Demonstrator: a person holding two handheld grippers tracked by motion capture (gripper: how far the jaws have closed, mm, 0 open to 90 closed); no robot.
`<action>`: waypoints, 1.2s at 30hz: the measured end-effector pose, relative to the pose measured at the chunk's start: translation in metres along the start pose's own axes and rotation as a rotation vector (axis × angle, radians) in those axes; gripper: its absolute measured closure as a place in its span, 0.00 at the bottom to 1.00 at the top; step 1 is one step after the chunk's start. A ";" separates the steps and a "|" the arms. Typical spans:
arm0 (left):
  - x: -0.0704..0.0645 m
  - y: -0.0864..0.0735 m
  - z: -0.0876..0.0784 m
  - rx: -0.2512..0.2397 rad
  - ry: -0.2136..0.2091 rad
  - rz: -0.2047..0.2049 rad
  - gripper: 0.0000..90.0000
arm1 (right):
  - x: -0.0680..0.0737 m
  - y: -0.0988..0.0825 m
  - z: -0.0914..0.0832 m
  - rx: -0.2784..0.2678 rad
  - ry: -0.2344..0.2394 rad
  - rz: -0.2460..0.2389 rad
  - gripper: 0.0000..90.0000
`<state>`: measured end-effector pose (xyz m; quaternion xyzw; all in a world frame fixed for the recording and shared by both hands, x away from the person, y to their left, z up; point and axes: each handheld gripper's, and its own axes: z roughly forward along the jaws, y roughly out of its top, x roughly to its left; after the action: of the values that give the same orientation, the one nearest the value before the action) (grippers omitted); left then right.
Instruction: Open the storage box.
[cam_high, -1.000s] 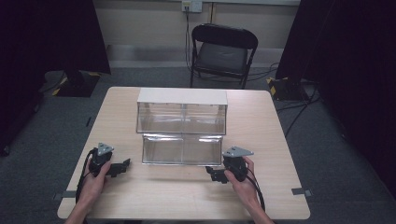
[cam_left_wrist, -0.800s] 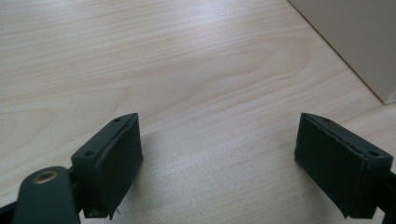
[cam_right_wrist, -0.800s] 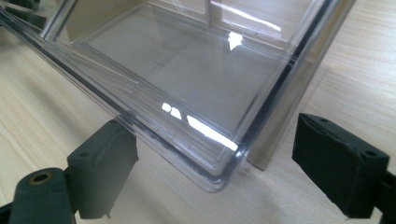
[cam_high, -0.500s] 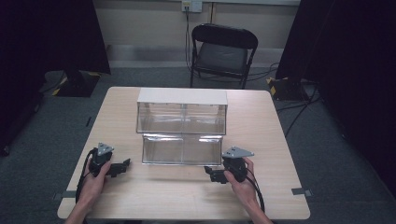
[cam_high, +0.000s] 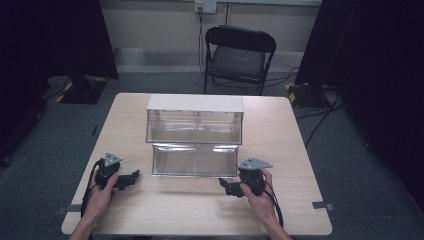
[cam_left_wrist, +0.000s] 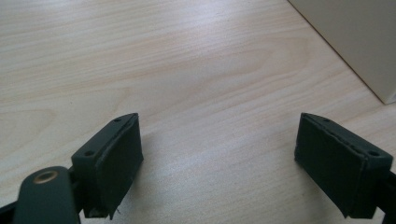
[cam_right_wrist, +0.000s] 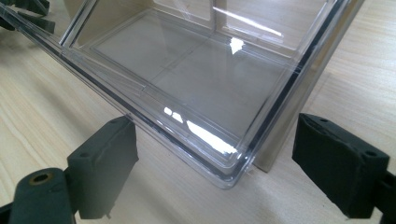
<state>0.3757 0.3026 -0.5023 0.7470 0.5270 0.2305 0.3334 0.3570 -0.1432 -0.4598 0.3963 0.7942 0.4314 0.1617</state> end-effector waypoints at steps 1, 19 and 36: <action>0.000 0.000 0.000 0.000 -0.001 -0.001 0.16 | 0.000 0.000 0.000 0.000 0.000 0.000 0.15; 0.000 0.000 0.000 0.000 -0.002 -0.001 0.16 | 0.001 0.000 -0.003 0.006 -0.009 -0.001 0.15; 0.000 0.000 0.000 0.000 0.000 0.000 0.16 | 0.003 0.003 -0.011 -0.030 0.014 -0.006 0.15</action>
<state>0.3757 0.3026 -0.5023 0.7471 0.5269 0.2304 0.3334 0.3499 -0.1464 -0.4510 0.3883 0.7899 0.4457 0.1632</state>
